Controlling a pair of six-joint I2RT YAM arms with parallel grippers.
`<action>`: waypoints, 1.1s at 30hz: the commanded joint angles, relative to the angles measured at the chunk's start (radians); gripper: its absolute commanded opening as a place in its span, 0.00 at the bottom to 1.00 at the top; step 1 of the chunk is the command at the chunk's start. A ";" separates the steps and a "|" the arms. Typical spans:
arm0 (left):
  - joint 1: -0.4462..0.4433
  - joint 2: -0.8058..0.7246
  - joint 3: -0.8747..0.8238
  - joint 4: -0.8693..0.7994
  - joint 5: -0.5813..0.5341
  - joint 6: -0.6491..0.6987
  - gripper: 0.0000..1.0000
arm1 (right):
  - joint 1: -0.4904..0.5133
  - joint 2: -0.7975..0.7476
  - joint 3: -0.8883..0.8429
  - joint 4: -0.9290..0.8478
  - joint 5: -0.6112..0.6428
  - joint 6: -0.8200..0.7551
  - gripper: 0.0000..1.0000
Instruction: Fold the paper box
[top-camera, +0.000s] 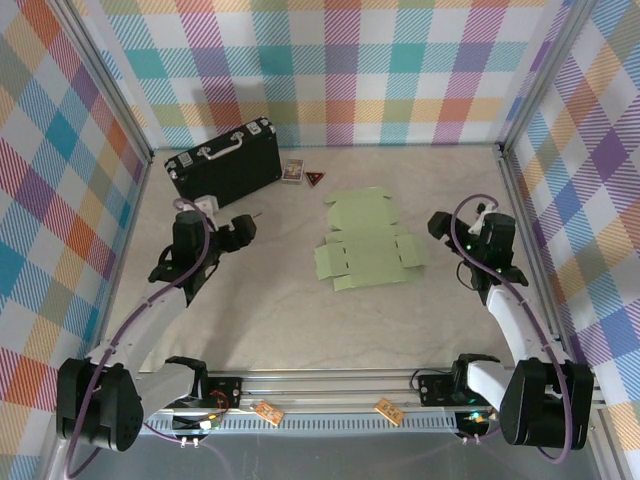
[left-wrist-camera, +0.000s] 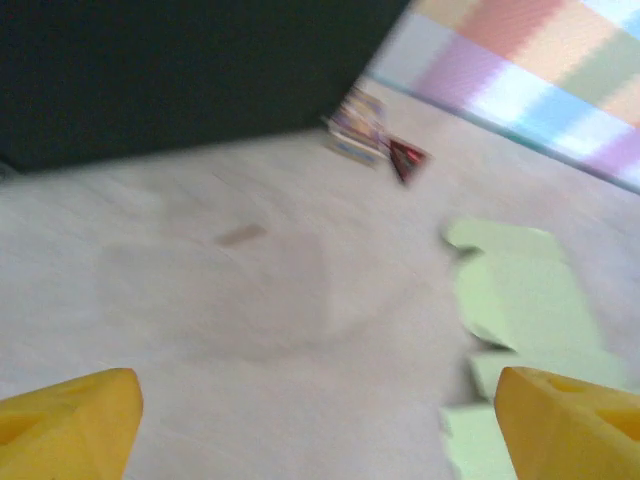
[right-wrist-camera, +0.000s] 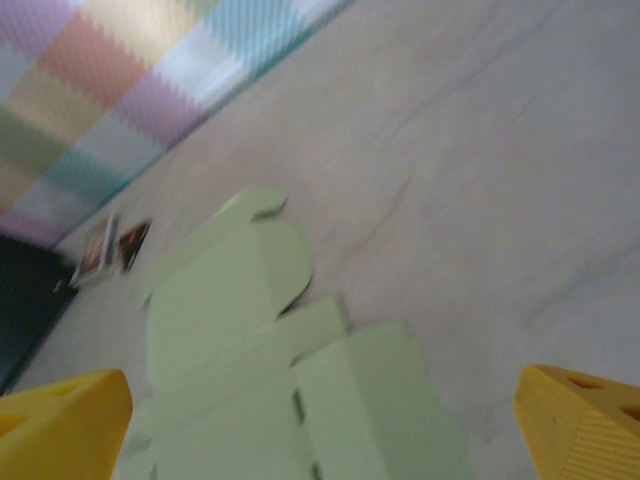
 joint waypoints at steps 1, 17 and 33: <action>-0.151 0.085 0.104 -0.140 0.146 -0.053 0.85 | 0.035 0.026 0.062 -0.162 -0.236 -0.005 0.94; -0.519 0.982 0.943 -0.420 0.054 0.112 0.25 | 0.224 -0.105 -0.146 -0.227 -0.298 0.253 0.90; -0.516 1.172 1.072 -0.442 -0.014 0.126 0.20 | 0.424 -0.033 -0.369 0.168 -0.135 0.702 0.88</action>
